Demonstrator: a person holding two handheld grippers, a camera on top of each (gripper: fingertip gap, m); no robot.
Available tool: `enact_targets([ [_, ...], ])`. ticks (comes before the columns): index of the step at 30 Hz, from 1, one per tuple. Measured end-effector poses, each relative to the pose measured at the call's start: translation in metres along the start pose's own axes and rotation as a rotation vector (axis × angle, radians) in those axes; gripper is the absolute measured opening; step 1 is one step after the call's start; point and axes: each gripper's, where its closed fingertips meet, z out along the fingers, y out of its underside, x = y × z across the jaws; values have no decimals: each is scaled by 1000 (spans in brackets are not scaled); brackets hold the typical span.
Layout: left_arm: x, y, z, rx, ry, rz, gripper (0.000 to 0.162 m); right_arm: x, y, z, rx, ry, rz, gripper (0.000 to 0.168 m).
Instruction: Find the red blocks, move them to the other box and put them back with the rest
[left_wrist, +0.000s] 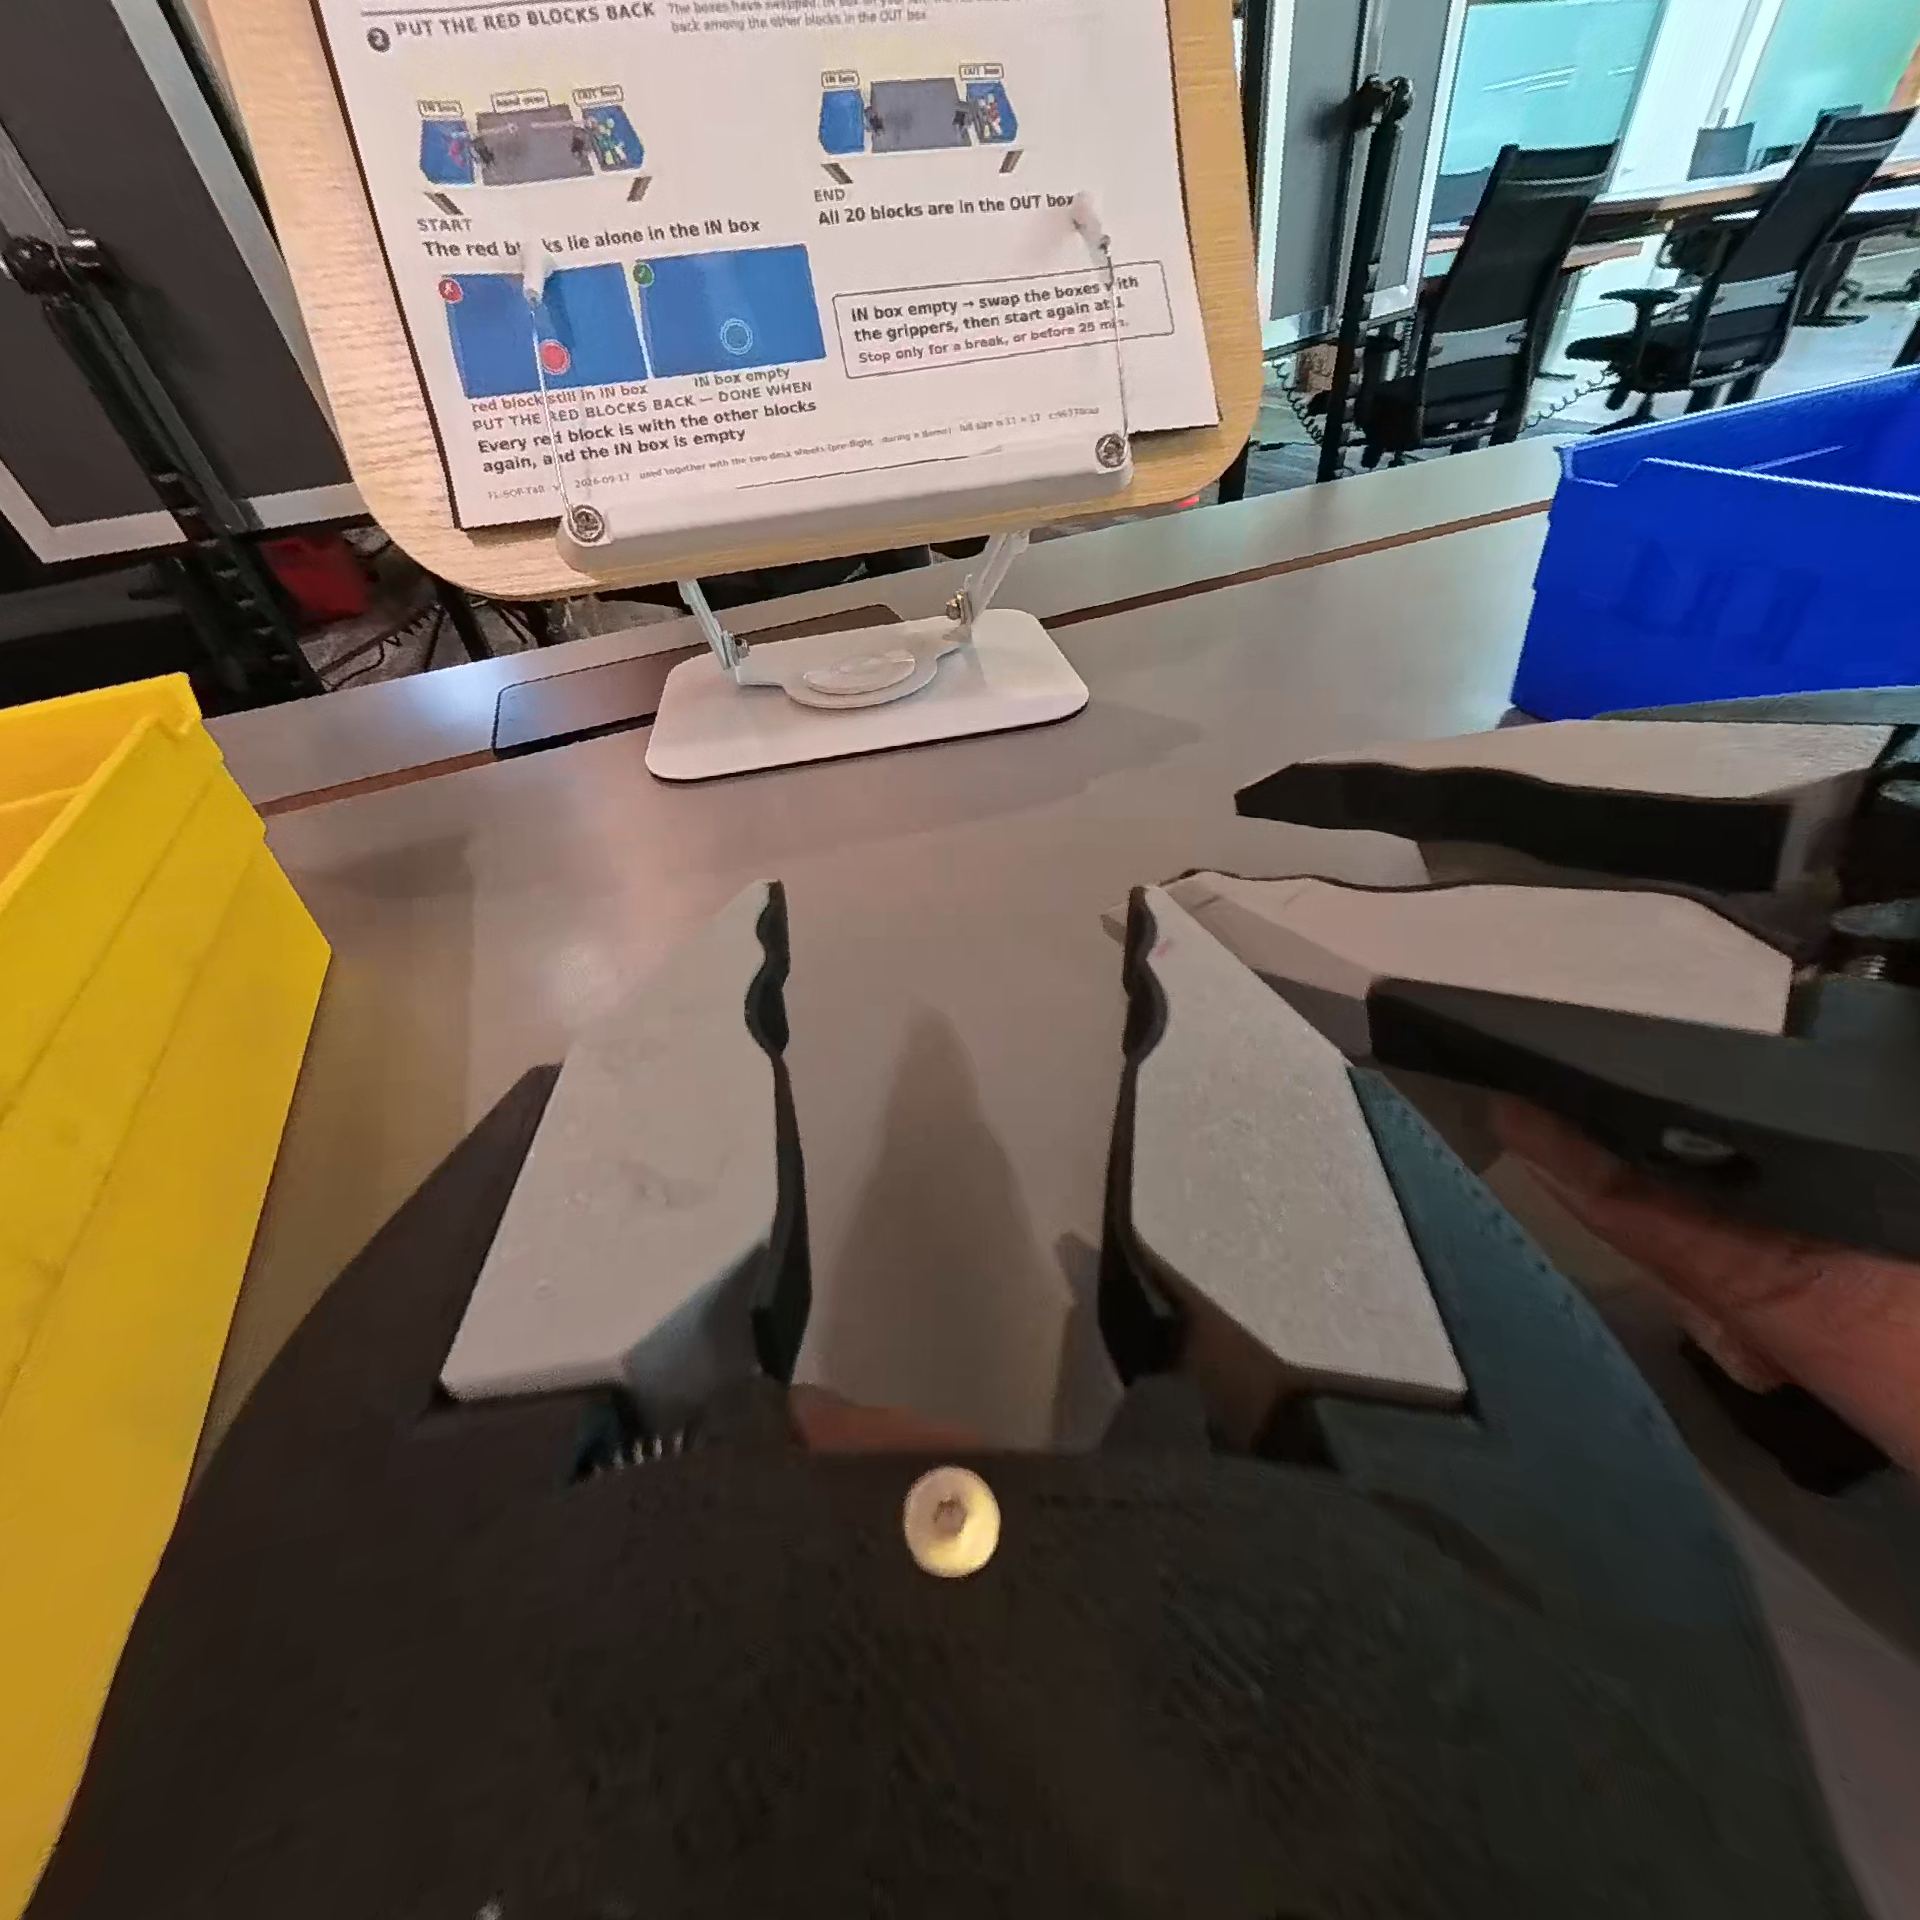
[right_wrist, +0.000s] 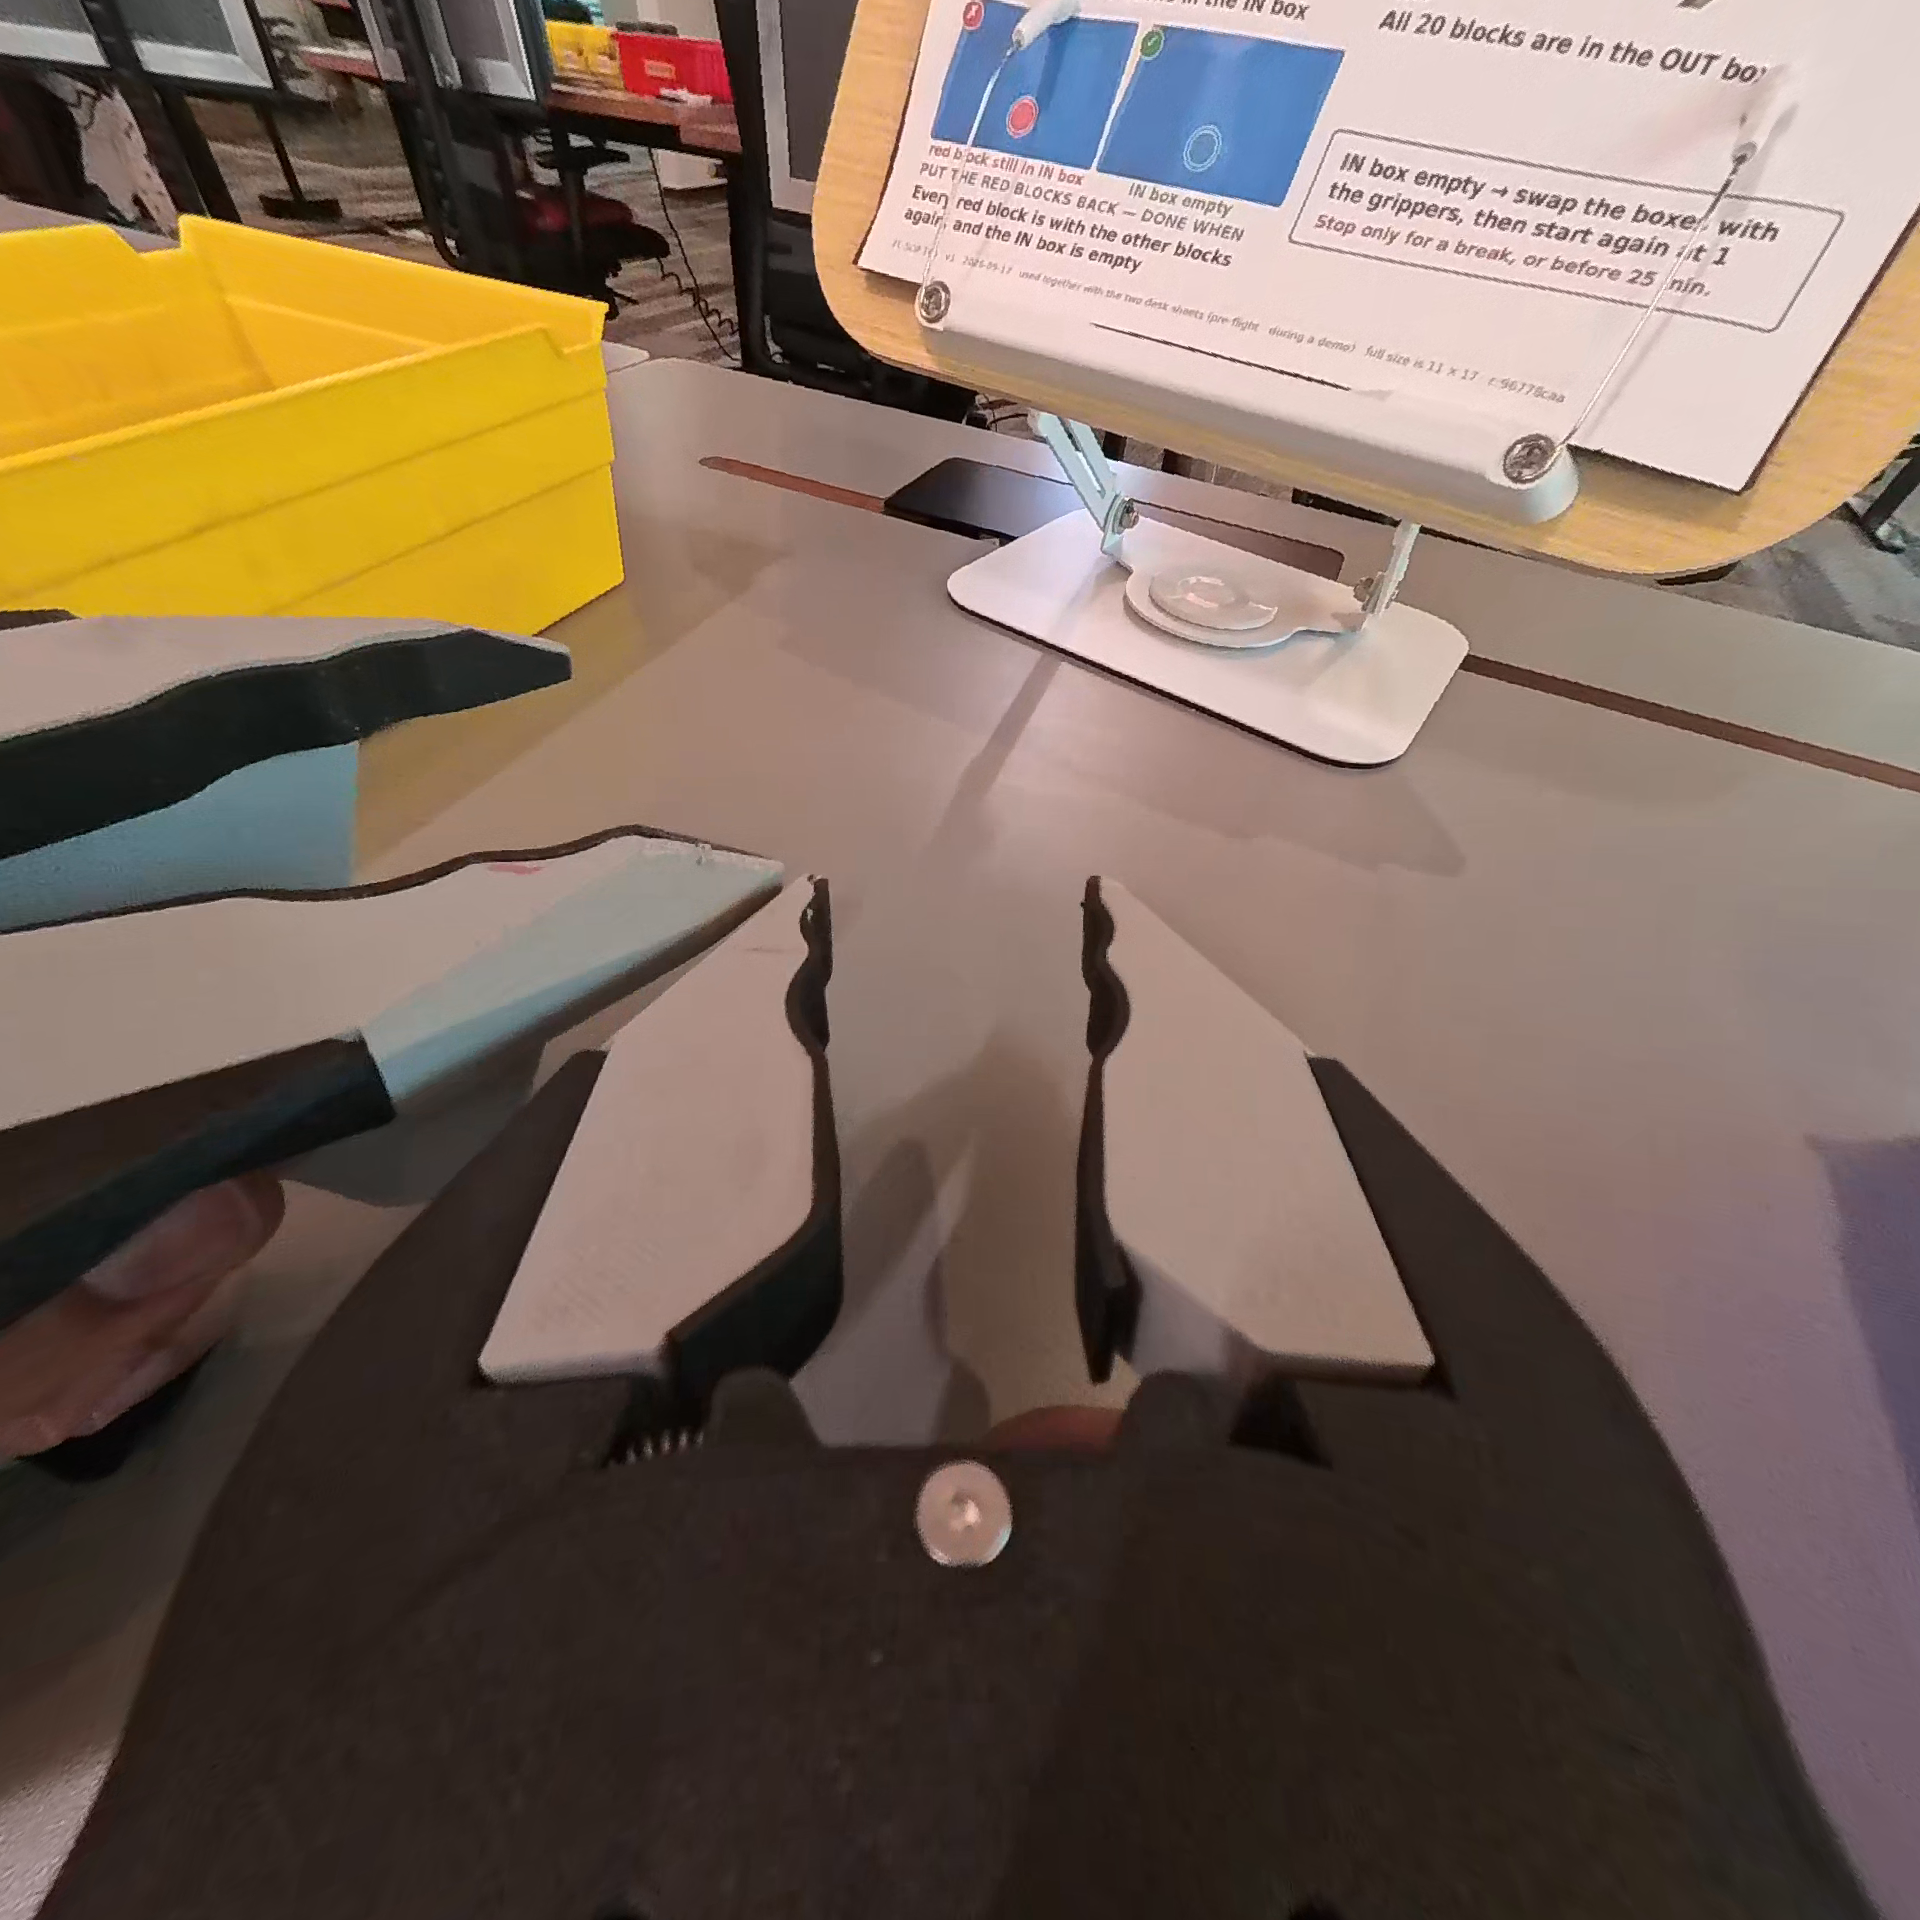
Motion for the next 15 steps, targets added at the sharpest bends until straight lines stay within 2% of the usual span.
enact_targets([
  [15,3,-2,0,6,6,6,59,-3,1,0,-2,-13,-8,44],
])
